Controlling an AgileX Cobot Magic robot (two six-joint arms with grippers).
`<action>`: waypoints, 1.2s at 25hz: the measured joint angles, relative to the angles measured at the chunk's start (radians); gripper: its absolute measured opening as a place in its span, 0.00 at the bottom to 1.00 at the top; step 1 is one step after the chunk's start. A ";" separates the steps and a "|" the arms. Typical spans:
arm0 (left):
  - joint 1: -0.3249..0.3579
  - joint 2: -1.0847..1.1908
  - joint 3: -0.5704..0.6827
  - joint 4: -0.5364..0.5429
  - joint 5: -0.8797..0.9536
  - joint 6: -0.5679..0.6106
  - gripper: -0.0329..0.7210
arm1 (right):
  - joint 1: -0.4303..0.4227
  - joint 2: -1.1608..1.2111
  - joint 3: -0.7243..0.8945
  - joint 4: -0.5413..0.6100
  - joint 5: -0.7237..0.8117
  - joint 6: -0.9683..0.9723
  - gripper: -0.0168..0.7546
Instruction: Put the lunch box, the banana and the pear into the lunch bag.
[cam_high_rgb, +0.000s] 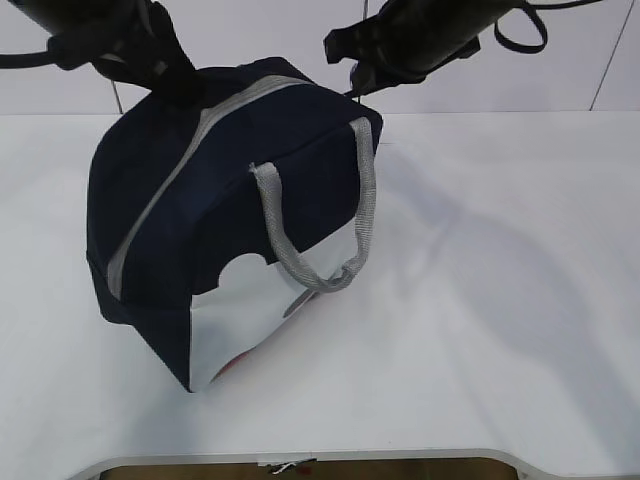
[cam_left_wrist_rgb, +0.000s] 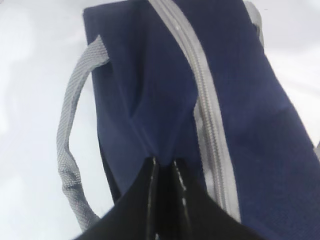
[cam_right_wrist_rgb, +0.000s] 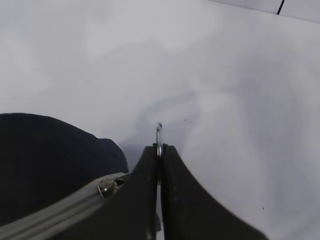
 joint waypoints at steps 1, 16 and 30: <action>0.000 -0.005 0.000 0.004 0.001 0.001 0.07 | 0.000 0.014 0.000 0.000 -0.002 0.000 0.04; 0.000 -0.024 0.000 0.026 0.023 0.004 0.06 | -0.002 0.199 -0.009 0.085 -0.004 0.000 0.04; 0.000 0.022 0.000 0.022 0.047 0.004 0.06 | -0.007 0.205 -0.142 0.091 0.150 0.000 0.05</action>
